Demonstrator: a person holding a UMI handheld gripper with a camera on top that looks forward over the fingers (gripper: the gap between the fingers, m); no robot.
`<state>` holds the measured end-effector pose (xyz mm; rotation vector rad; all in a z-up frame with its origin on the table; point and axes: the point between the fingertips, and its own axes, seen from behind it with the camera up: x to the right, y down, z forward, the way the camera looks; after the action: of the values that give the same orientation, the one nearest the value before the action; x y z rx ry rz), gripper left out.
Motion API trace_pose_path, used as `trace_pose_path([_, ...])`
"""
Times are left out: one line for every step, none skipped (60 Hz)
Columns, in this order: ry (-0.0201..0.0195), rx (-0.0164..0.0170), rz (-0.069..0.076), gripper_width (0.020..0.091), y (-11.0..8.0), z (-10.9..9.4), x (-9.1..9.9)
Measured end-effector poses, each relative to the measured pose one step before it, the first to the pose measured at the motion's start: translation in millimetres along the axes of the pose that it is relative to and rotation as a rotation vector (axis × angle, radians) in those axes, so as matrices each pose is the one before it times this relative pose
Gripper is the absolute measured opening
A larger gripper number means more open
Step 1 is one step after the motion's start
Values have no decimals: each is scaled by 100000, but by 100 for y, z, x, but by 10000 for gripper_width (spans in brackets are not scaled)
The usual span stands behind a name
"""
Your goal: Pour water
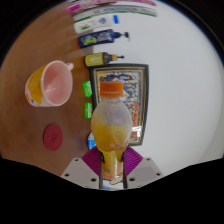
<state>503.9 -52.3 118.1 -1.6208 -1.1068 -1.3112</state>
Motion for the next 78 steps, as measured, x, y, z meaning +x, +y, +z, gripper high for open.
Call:
trace_pose_path([301,-14,-3598,263,-139,2,-126])
trace_pose_path([233,-275,-3373,263,-230,72,-86])
trace_pose_path([437,-693,-3345,263,-277,-51,-12])
trace_pose_path([439,-445,-3339,263,-191,33,-65])
trace_pose_path([322,-477,-3407,262,-122,82,-90])
trace_pose_path([330,-710,-3473,262,-55,83,-56])
trace_pose_path([362,-660,-3139,262,-87,60,-19])
trace_pose_path([373,-308,-2943,265,-187,-15,-46])
trace_pose_path([288,-206,-2804,264,-186,-1,-69])
trace_pose_path([142,504,-3187,265,-1,296,57])
trace_pose_path([294,-198,-2767,264,-168,-64,10])
trace_pose_path([174,-311,-2276,265,-346,56,34])
trace_pose_path([185,-75,-2081,263,-217,17,39])
trace_pose_path([-35,-135,-2016,265,-165,-11,-6])
trace_pose_path([-204,-404,-1932,264,-67,-5,-24])
trace_pose_path([-99,-527,-1428,264,-87,10,-21])
trace_pose_path([-178,-297,-921,264,-105,-13,-39])
trace_pose_path([-363,-113,-815,264,-125,-1,-97])
trace_pose_path([-476,-298,-1051,265,-105,13,-89])
trace_pose_path([-322,-665,-1283,266,-14,17,-64])
trace_pose_path([268,-452,-1216,263,96,53,-126])
trace_pose_path([-239,-611,-997,265,7,-35,99])
trace_pose_path([65,-301,-709,263,-33,2,55])
trace_pose_path([-206,-161,-248,264,-37,-45,-16])
trace_pose_path([-453,-57,152,264,-33,-33,-48])
trace_pose_path([-590,135,482,264,-41,-47,-78])
trace_pose_path([-566,165,551,264,-25,-62,-73])
trace_pose_path([-357,70,397,265,-6,-64,6])
trace_pose_path([-62,-18,228,265,9,-73,69])
trace_pose_path([132,9,245,265,26,-79,115])
trace_pose_path([333,316,445,266,18,-12,67])
trace_pose_path([220,405,684,265,-26,-65,123])
trace_pose_path([132,393,847,268,12,-54,106])
trace_pose_path([-92,203,943,262,67,-38,40])
trace_pose_path([-180,54,1094,265,153,-9,52])
trace_pose_path([-557,-23,1551,263,146,-42,4])
trace_pose_path([-1198,184,2211,264,126,-114,-2])
trace_pose_path([-879,274,2634,264,107,-56,-71])
trace_pose_path([-980,310,2996,264,108,-43,-32])
trace_pose_path([-962,242,3270,261,130,-71,18])
trace_pose_path([-731,203,3313,262,135,-84,64])
trace_pose_path([-672,358,3415,265,115,-94,99])
trace_pose_path([-720,582,3705,263,31,-96,109])
trace_pose_path([-818,733,3895,265,-10,-85,107])
trace_pose_path([-309,831,3879,264,24,-62,84])
trace_pose_path([-723,994,4267,264,-111,-96,148])
trace_pose_path([-875,1414,4116,264,-115,-124,106])
trace_pose_path([-1157,1717,4070,263,-218,-175,4])
trace_pose_path([-1104,1523,4064,264,-183,-110,6])
trace_pose_path([-787,1086,3997,262,-64,-118,88])
trace_pose_path([-487,764,3840,263,4,-136,84])
trace_pose_path([-374,773,3952,264,-7,-74,88])
trace_pose_path([-798,965,4011,265,-108,-71,1])
trace_pose_path([-1114,1090,4093,264,-117,-75,-75])
trace_pose_path([-1023,1005,4220,265,-73,-44,-81])
trace_pose_path([-954,693,4326,266,16,-49,-73])
trace_pose_path([-930,574,4358,266,38,16,-117])
trace_pose_path([-1218,620,4365,265,-38,11,-181])
trace_pose_path([-908,703,4204,265,-164,58,-309])
trace_pose_path([-1325,823,4533,265,-7,86,-196])
trace_pose_path([-1162,803,4370,265,119,187,57])
trace_pose_path([-760,222,4678,266,130,78,-171])
trace_pose_path([-1107,77,4593,265,177,124,-196])
trace_pose_path([-1401,218,4441,266,122,113,-267])
trace_pose_path([-1487,324,4397,265,130,141,-257])
trace_pose_path([-1301,319,4402,264,158,203,-232])
trace_pose_path([-1215,131,4408,264,227,176,-192])
trace_pose_path([-1159,13,4274,265,222,215,-212])
trace_pose_path([-728,-230,4011,264,249,116,-426])
trace_pose_path([-1333,60,3863,266,261,260,-207])
trace_pose_path([-2100,219,3426,266,392,354,161])
trace_pose_path([-1260,83,3526,265,317,276,-143])
trace_pose_path([-1328,37,3284,266,328,285,-136])
trace_pose_path([-1288,-14,3094,266,352,291,-158])
trace_pose_path([-1224,92,2984,265,352,320,-116])
trace_pose_path([-1162,77,2665,264,355,323,-101])
trace_pose_path([-1105,-17,2390,264,376,329,-80])
trace_pose_path([-1112,38,2080,265,339,314,-86])
